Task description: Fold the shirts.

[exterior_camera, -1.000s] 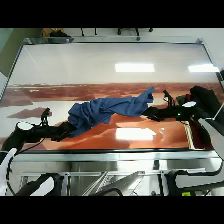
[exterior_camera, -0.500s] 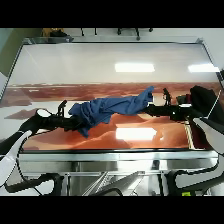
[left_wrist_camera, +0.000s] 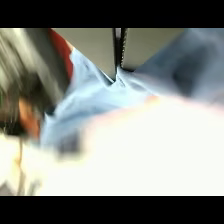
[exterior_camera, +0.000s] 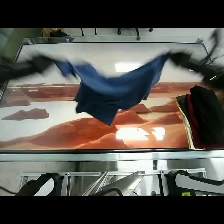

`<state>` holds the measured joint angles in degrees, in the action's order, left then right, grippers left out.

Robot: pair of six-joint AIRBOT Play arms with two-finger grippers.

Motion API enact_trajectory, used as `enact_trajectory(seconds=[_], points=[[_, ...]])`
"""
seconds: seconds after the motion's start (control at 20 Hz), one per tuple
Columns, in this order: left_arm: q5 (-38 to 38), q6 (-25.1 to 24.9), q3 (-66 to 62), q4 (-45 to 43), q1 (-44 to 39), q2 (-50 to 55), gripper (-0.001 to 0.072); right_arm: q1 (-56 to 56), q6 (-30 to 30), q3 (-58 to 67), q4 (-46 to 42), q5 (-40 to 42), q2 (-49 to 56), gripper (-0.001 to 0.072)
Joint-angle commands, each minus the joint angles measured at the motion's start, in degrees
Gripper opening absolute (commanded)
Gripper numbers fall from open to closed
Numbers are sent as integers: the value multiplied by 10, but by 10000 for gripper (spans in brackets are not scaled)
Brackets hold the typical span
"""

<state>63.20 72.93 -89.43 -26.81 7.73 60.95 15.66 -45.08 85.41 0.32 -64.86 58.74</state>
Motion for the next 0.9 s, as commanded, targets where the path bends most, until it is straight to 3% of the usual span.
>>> enact_trajectory(seconds=[0.0,0.15,0.25,0.45,0.7,0.85], points=[[-80,62,-272,24,79,-23,12,41,-76,219,26,79,-21,21],[-84,111,-420,39,152,17,13,42,-77,334,27,152,-21,21],[-86,109,-409,116,184,16,14,42,-77,353,49,188,-28,21],[-117,-16,-218,253,199,-57,16,41,-77,352,51,136,-26,22],[-72,-101,-96,247,120,-56,17,34,-84,302,43,33,8,22],[-58,-105,-63,139,29,5,17,-40,-83,235,-66,18,58,22]])
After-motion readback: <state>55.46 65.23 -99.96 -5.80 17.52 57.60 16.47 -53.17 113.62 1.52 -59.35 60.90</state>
